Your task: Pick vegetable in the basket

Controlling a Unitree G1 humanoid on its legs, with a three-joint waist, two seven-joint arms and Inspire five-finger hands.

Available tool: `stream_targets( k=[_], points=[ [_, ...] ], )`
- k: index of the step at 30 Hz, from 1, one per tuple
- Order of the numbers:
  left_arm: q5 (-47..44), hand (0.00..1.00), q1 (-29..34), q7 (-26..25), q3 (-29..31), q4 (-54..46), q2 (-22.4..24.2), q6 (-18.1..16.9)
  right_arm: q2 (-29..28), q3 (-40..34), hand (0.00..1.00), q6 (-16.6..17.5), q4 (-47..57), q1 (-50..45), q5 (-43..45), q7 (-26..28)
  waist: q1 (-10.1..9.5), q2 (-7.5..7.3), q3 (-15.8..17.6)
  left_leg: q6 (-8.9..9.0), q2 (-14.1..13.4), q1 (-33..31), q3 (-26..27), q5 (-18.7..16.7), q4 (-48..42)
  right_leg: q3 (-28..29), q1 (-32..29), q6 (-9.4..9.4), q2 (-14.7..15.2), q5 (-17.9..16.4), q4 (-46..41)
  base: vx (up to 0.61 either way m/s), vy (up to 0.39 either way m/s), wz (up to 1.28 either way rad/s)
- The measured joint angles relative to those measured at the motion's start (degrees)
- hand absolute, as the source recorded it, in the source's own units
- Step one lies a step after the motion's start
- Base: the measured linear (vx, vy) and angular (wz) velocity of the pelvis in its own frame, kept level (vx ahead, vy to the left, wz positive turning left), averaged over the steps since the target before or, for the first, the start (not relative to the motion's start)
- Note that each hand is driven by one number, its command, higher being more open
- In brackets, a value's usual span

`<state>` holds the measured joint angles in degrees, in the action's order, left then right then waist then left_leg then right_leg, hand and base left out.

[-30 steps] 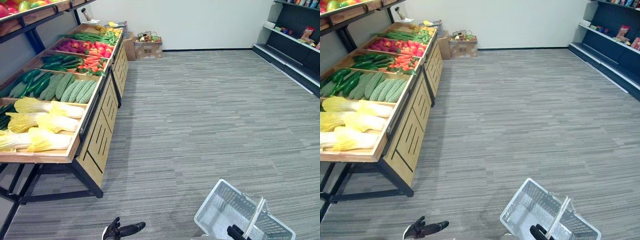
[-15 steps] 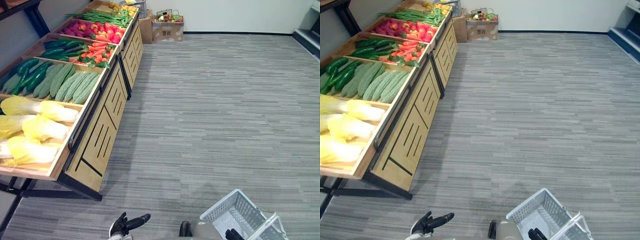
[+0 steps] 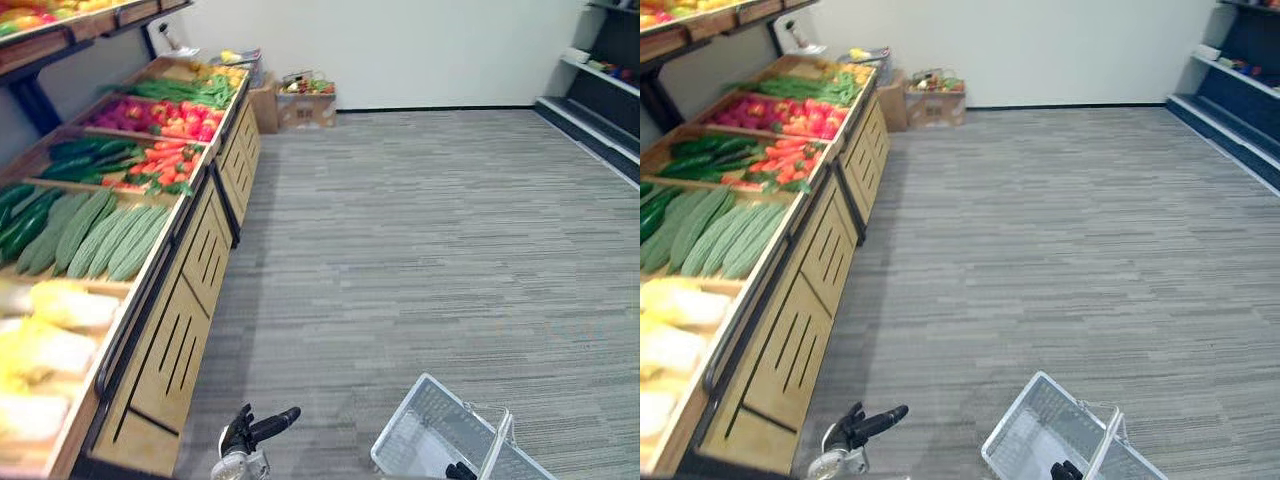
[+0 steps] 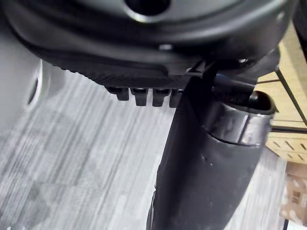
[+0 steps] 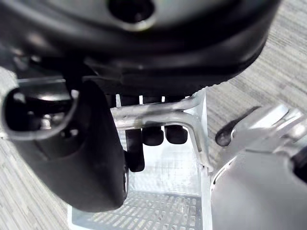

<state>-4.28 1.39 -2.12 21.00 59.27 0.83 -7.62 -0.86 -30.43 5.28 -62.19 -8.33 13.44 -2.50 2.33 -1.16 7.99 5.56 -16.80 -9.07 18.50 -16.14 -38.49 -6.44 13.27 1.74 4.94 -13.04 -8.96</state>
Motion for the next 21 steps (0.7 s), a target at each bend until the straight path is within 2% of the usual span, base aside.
stream_targets(
  k=[1,2,3,4,5,6,9,15,17,19,20,21],
  points=[
    [-0.1,1.0,0.0,0.0,-0.1,0.0,-0.2,-0.1,0.0,0.0,0.0,0.0,0.0,0.0,0.0,0.1,-0.12,-0.06,0.0,-0.31,0.7,-0.8,-1.0,1.3,6.6,0.6,0.3,-1.71,0.9,-0.5,0.0,0.2,0.264,-0.74],
    [-0.1,1.0,0.5,-0.3,-0.5,0.2,0.2,-0.5,0.9,0.0,0.0,0.1,-0.1,-0.5,-0.3,0.2,-0.39,1.22,-0.2,-0.29,1.6,-1.5,-4.2,13.9,18.5,1.7,0.9,-4.96,1.0,-2.1,-0.1,0.26,0.306,-0.39],
    [-0.2,1.0,0.4,-0.3,-1.1,1.0,-1.3,-0.5,0.2,0.3,0.0,-0.2,-1.3,-0.3,-0.3,-0.2,0.35,0.14,-0.9,0.3,3.9,-0.5,-4.3,14.1,19.6,2.8,1.2,-6.33,3.1,-3.0,0.3,0.29,0.291,-0.16],
    [-0.2,1.0,0.3,-0.6,-1.7,1.2,-1.9,-0.4,0.0,0.3,0.0,0.0,-1.2,0.0,-0.3,-0.1,0.7,-0.38,-0.9,0.18,4.6,0.0,-4.0,14.3,21.1,3.6,0.8,-6.26,2.9,-2.7,0.5,0.27,0.203,0.07],
    [-0.2,1.0,0.4,-1.0,-1.6,1.5,-2.9,-0.6,-0.1,0.3,0.0,-0.1,-1.4,0.5,-0.3,0.0,0.62,-1.22,-1.1,0.02,5.4,0.1,-3.6,14.3,21.6,4.1,-0.3,-4.95,1.6,-1.3,1.2,0.19,0.087,-0.02],
    [-0.2,1.0,0.6,-1.1,-1.6,3.2,-3.8,-0.4,-0.1,0.3,0.0,-0.1,-2.1,0.8,-0.8,0.0,0.29,-1.65,-1.2,-0.01,5.2,0.1,-3.5,13.1,19.9,3.6,0.3,-4.39,1.4,0.1,2.2,0.17,0.07,-0.13],
    [-1.0,1.0,1.6,-1.3,-1.6,5.0,-4.5,0.7,0.3,1.5,0.0,0.3,-2.8,1.4,-2.6,0.3,0.0,-0.82,-1.5,-0.42,4.1,1.8,-3.1,12.6,20.0,7.0,1.2,-5.21,1.0,3.8,3.3,0.21,0.115,-0.24],
    [-0.9,1.0,2.3,-1.2,-4.5,5.1,-4.8,0.7,1.7,3.0,0.0,0.0,-3.3,1.7,-3.1,0.8,-0.45,0.24,-2.2,-0.32,4.1,5.5,0.3,12.7,24.2,10.7,-0.2,-5.48,1.1,5.2,2.8,0.11,0.006,-0.4],
    [-0.9,1.0,2.5,-1.2,-6.2,5.1,-3.8,0.7,2.5,3.0,0.0,-0.1,-3.2,2.0,-3.1,0.8,-0.46,1.21,-2.7,-0.28,4.0,7.4,1.8,12.7,26.6,11.8,-3.1,-5.48,0.8,5.2,-1.7,0.09,0.005,-0.52],
    [-0.8,1.0,2.8,-1.0,-9.0,5.1,-3.2,0.7,3.5,2.8,0.0,0.1,-2.2,2.0,-3.0,0.7,-0.42,2.4,-2.8,-0.31,5.2,11.6,3.0,12.7,31.1,11.8,-8.4,-5.49,1.0,5.1,-13.3,0.09,0.066,-0.47],
    [-0.8,1.0,2.8,-0.8,-9.5,5.1,-3.2,0.7,3.6,2.7,0.0,0.2,-1.6,2.0,-3.0,0.8,-0.39,2.45,-2.7,-0.39,6.0,12.7,3.1,12.7,32.3,11.8,-10.1,-5.5,1.2,5.1,-17.3,0.09,0.131,-0.26],
    [-0.7,1.0,2.6,-0.6,-10.1,5.0,-3.5,0.7,3.1,2.3,0.0,0.5,-0.3,2.1,-2.4,0.6,-0.28,1.79,-2.6,-0.62,8.1,14.5,3.1,12.4,34.5,11.7,-13.8,-5.52,2.7,5.2,-25.4,0.1,0.15,0.0]
  ],
)
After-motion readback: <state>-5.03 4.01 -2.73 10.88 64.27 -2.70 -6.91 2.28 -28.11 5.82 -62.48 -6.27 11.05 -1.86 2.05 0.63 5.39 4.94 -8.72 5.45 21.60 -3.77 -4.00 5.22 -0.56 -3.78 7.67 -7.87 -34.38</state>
